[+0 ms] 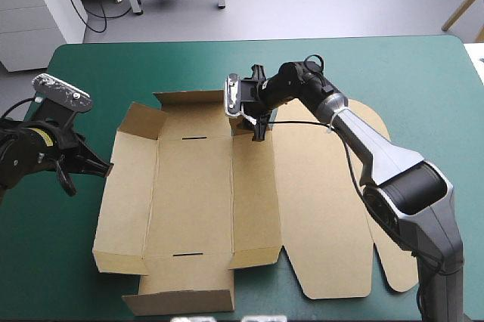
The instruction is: Fold the box
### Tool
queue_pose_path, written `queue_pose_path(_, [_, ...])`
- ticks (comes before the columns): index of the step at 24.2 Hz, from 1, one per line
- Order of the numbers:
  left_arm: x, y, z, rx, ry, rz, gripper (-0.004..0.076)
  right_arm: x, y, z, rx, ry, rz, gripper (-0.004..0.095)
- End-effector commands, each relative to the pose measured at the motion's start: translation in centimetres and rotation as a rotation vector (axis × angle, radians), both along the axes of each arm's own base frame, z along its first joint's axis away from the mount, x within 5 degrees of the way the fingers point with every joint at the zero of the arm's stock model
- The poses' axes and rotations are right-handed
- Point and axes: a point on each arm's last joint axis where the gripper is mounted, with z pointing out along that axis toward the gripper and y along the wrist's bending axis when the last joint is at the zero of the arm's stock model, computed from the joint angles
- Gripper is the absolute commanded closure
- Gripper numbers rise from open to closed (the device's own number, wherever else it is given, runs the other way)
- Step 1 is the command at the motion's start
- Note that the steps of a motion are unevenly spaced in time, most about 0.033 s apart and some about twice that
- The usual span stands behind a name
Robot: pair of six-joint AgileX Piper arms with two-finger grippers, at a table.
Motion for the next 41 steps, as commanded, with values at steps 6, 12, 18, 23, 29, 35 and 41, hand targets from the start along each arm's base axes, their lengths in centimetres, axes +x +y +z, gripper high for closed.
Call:
queue_pose_path(6, [-0.8, 0.3, 0.8, 0.000, -0.012, 0.016, 0.0710, -3.1, -1.9, 11.3, 0.282, -0.080, -0.194, 0.0359])
queue_pose_path(12, [-0.8, 0.3, 0.8, 0.000, -0.012, 0.016, 0.0710, -4.5, -3.8, 13.7, 0.285, -0.064, -0.343, 0.0524])
queue_pose_path(18, [-0.7, 0.3, 0.9, -0.002, -0.025, 0.014, 0.0711, -5.9, -6.5, 15.6, 0.296, -0.010, -0.534, 0.0807])
queue_pose_path(23, [-0.6, 0.2, 1.0, -0.005, -0.042, 0.011, 0.0711, -6.6, -10.6, 17.7, 0.392, 0.043, -0.716, 0.0927])
queue_pose_path(29, [-0.3, 0.1, 1.3, -0.012, -0.081, 0.004, 0.0711, -7.1, -17.8, 19.2, 0.462, 0.106, -0.999, 0.0927])
queue_pose_path(35, [-0.3, 0.1, 1.3, -0.012, -0.086, 0.003, 0.0714, -8.6, -23.2, 19.3, 0.498, 0.166, -1.139, 0.0927])
queue_pose_path(41, [0.3, -0.1, 0.9, -0.018, -0.063, 0.003, 0.0714, -12.7, -25.0, 17.2, 0.444, 0.219, -1.188, 0.0927])
